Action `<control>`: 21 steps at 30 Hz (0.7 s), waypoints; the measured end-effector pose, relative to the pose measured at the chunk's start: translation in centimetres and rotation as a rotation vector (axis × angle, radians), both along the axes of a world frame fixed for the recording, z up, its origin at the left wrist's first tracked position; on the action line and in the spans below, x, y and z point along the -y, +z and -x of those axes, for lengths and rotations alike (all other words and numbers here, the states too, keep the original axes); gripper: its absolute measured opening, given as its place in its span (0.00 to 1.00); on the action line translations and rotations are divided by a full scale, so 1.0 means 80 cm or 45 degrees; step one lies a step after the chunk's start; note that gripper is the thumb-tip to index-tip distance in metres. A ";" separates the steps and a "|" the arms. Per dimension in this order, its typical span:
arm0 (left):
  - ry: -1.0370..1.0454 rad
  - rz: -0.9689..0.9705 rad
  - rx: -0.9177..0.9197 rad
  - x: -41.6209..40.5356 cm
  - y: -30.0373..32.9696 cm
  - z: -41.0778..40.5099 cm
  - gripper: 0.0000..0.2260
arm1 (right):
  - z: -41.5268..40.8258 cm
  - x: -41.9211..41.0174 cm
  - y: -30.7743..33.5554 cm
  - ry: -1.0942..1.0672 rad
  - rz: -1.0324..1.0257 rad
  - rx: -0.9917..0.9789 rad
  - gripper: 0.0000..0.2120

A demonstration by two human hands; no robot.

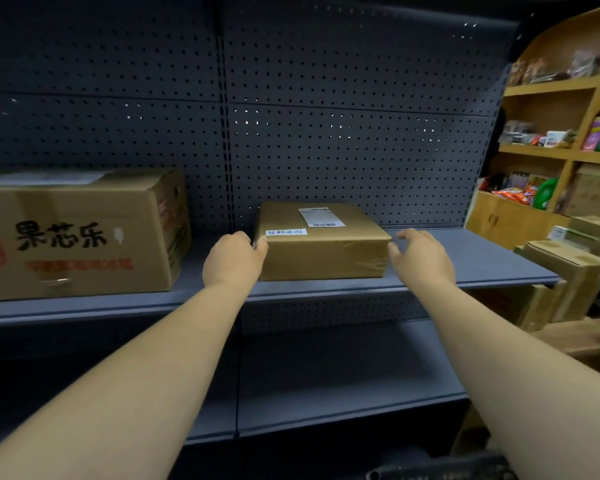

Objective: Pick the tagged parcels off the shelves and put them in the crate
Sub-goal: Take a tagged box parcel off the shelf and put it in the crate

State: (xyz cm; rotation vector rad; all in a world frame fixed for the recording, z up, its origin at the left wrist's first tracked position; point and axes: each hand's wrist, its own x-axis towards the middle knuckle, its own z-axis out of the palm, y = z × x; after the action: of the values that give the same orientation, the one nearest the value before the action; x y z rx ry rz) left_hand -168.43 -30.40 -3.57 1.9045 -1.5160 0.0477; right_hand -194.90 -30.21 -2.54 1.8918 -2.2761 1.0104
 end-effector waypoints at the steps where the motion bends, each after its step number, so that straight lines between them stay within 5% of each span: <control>1: -0.016 -0.045 -0.068 0.015 0.003 -0.001 0.18 | 0.000 0.013 0.004 0.003 -0.040 0.068 0.19; 11: -0.071 -0.222 -1.023 0.127 0.020 -0.014 0.23 | -0.010 0.126 0.046 0.021 -0.442 0.602 0.16; 21: -0.167 -0.343 -1.233 0.156 0.024 -0.017 0.13 | -0.005 0.157 0.034 0.078 -0.465 0.972 0.12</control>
State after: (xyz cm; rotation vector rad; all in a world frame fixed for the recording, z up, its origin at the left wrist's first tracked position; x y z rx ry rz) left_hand -167.11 -42.92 -1.66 1.6057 -0.9729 -1.0278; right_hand -194.50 -42.74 0.15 1.9258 -2.9890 1.6517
